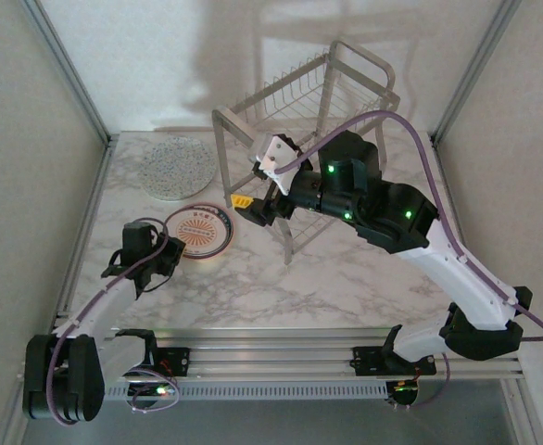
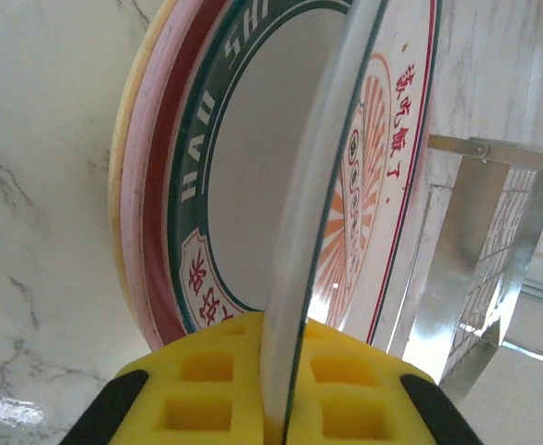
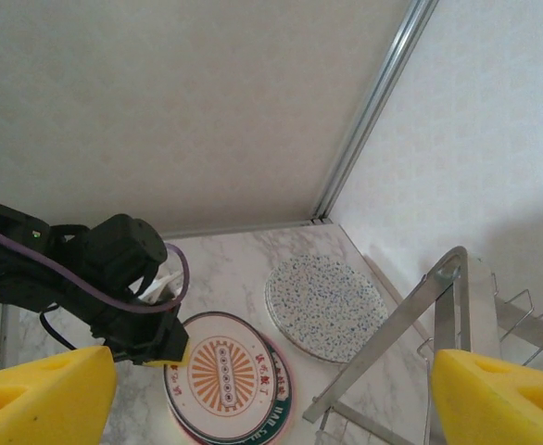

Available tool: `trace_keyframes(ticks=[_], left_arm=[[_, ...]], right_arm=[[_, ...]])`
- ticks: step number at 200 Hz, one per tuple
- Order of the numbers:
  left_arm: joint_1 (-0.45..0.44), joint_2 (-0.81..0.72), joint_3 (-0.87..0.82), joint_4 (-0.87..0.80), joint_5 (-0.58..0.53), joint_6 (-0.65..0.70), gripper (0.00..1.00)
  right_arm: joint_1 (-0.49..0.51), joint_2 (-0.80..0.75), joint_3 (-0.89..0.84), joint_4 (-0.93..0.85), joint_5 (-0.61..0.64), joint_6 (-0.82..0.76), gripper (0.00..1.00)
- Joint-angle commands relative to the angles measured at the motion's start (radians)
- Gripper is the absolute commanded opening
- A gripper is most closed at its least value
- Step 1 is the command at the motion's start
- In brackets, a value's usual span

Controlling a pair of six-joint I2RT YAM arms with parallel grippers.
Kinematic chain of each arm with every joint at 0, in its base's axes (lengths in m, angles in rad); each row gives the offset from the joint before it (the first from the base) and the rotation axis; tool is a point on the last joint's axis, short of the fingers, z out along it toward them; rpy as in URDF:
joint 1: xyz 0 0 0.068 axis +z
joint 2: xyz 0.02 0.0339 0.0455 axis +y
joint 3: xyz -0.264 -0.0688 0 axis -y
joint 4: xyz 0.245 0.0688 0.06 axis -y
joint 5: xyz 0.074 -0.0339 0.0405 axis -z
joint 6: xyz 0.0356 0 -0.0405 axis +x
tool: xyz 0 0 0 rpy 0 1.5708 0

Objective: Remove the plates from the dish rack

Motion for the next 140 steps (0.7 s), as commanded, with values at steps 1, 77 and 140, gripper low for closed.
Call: trace_keyframes(ticks=[1, 77, 140], left_arm=[[0.004, 0.016, 0.004, 0.068, 0.031, 0.024, 0.00], [-0.002, 0.093, 0.022, 0.069, 0.031, 0.039, 0.02], [-0.003, 0.110, 0.061, 0.011, 0.006, 0.050, 0.24]], right_arm=[[0.011, 0.005, 0.030, 0.000, -0.011, 0.003, 0.89], [0.011, 0.006, 0.020, -0.003, -0.034, 0.014, 0.89], [0.010, 0.006, 0.023, -0.006, -0.025, 0.013, 0.89]])
